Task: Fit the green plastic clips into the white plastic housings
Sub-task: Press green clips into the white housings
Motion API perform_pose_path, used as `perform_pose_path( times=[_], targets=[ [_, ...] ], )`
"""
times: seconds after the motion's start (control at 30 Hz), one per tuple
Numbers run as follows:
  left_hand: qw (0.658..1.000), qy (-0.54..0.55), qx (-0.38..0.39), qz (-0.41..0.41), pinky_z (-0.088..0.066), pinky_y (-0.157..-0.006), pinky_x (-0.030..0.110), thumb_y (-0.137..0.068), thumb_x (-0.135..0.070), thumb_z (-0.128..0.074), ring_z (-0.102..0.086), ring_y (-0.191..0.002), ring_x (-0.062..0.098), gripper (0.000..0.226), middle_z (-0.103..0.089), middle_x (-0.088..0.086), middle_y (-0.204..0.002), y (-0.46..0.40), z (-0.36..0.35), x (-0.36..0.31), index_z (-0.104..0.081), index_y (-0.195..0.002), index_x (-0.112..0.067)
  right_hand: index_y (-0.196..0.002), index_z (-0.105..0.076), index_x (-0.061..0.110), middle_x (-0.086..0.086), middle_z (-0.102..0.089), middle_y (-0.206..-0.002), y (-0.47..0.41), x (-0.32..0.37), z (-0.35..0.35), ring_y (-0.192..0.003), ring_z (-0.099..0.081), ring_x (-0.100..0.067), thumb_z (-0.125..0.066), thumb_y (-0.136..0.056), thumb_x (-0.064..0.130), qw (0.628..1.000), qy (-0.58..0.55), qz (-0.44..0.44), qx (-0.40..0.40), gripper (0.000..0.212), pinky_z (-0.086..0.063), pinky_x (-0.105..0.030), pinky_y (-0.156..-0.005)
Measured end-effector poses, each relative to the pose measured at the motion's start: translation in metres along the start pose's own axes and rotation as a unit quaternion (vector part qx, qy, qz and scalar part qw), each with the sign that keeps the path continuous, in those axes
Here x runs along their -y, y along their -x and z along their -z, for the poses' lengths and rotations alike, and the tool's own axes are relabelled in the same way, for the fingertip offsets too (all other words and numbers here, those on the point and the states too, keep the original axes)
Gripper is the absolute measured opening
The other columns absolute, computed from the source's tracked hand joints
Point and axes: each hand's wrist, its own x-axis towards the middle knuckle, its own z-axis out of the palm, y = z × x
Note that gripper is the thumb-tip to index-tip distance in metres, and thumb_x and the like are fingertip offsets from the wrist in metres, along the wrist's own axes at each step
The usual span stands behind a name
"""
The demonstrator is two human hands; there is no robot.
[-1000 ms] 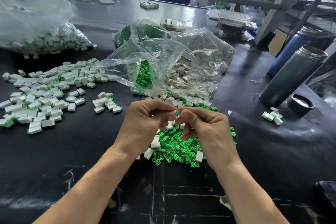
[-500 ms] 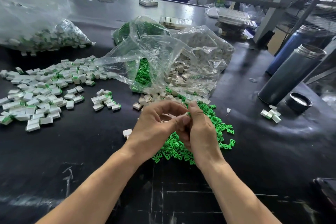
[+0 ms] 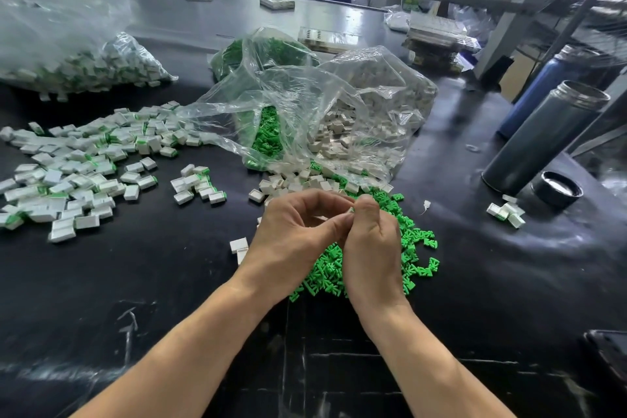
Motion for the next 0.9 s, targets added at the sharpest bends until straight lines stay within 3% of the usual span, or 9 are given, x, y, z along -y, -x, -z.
perform_pose_path(
  times=[0.3,0.47,0.7,0.77,0.83,0.9],
  targets=[
    [1.000,-0.008,0.002,0.000,-0.062,-0.086,0.036,-0.085,-0.021,-0.079,-0.076,-0.095,0.026,0.013,-0.079,0.000,-0.103,0.000,0.002,0.000,-0.079,-0.095,-0.013,-0.081,-0.080,0.030,0.011,-0.079,-0.091,-0.003,-0.005,-0.001,-0.091,-0.074,-0.006,-0.032,-0.098,0.044,1.000,0.020,0.024,-0.002,0.052,-0.060,-0.041,-0.089],
    [1.000,-0.014,0.000,-0.001,-0.062,-0.085,0.033,-0.087,-0.015,-0.078,-0.076,-0.094,0.024,0.009,-0.079,0.000,-0.102,0.001,0.003,0.000,-0.078,-0.096,-0.012,-0.092,-0.082,0.018,0.005,-0.080,-0.090,-0.005,-0.008,-0.001,-0.091,-0.074,-0.010,-0.031,-0.098,0.044,0.999,0.033,0.029,-0.001,0.057,-0.060,-0.043,-0.088],
    [1.000,-0.013,-0.011,0.001,-0.062,-0.087,0.046,-0.088,-0.012,-0.078,-0.075,-0.093,0.032,0.010,-0.079,0.003,-0.102,0.000,0.003,0.000,-0.077,-0.097,-0.010,-0.093,-0.081,0.028,0.008,-0.080,-0.094,-0.003,-0.009,0.000,-0.096,-0.074,-0.007,-0.032,-0.102,0.053,0.999,-0.015,0.023,0.027,0.056,-0.058,-0.039,-0.093],
    [1.000,-0.012,-0.020,0.001,-0.062,-0.085,0.042,-0.087,-0.012,-0.079,-0.075,-0.091,0.030,0.009,-0.079,0.004,-0.099,0.000,0.004,-0.001,-0.077,-0.096,-0.012,-0.088,-0.079,0.040,0.012,-0.078,-0.087,-0.004,-0.008,0.003,-0.087,-0.074,-0.004,-0.032,-0.101,0.064,0.999,-0.009,0.019,0.036,0.054,-0.058,-0.036,-0.085],
    [0.999,-0.019,-0.044,-0.004,-0.059,-0.078,0.030,-0.085,-0.014,-0.081,-0.075,-0.086,0.022,0.009,-0.079,0.002,-0.092,-0.002,0.008,0.000,-0.078,-0.093,-0.016,-0.077,-0.072,0.032,0.011,-0.069,-0.069,-0.006,-0.007,0.009,-0.066,-0.063,-0.002,-0.033,-0.101,0.066,0.998,0.030,0.047,0.023,0.057,-0.050,-0.032,-0.068],
    [0.998,-0.016,-0.063,-0.012,-0.054,-0.071,0.019,-0.083,-0.014,-0.082,-0.072,-0.079,0.011,0.009,-0.078,0.000,-0.086,-0.004,0.011,-0.001,-0.078,-0.090,-0.018,-0.075,-0.065,0.024,0.005,-0.063,-0.066,-0.007,-0.005,0.015,-0.061,-0.055,-0.008,-0.041,-0.103,0.059,0.996,0.025,0.079,0.023,0.051,-0.042,-0.033,-0.062]
  ],
)
